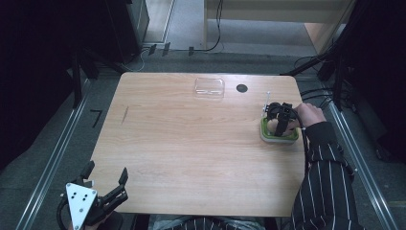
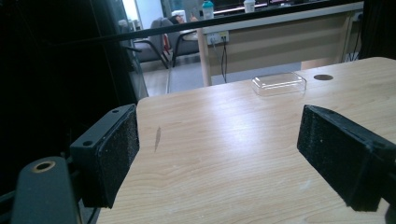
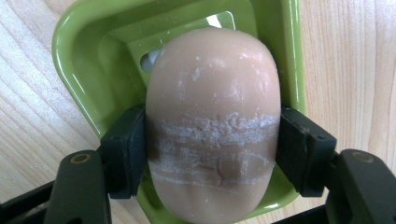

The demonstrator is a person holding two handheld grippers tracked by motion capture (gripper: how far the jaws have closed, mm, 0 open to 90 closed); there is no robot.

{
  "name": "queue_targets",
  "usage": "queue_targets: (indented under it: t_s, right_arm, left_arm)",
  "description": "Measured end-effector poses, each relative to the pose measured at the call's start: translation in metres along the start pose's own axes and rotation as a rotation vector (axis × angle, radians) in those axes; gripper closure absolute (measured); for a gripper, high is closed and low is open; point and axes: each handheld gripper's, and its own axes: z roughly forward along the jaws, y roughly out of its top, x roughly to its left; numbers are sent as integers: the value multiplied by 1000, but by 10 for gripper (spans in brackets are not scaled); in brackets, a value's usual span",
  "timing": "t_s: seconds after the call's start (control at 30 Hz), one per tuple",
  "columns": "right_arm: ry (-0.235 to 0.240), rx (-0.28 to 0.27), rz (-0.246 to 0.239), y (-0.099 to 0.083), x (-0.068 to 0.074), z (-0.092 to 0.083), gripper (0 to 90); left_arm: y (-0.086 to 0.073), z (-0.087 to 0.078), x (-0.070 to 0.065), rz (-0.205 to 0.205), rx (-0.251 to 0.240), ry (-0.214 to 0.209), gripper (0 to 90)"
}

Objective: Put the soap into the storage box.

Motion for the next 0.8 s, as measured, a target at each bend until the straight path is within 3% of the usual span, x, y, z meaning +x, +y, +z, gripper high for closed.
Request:
queue_targets:
  t_s: [0.57,0.7,0.8]
  right_arm:
    - [-12,10,26,0,-3,-2,303]
    - [-13,9,34,-2,-3,-2,292]
    - [3,-29,59,-6,-4,-6,267]
  left_arm:
    - [0,4,0,-7,3,1,133]
    - [1,6,-2,7,7,-11,133]
    - [1,7,-3,1,2,-12,133]
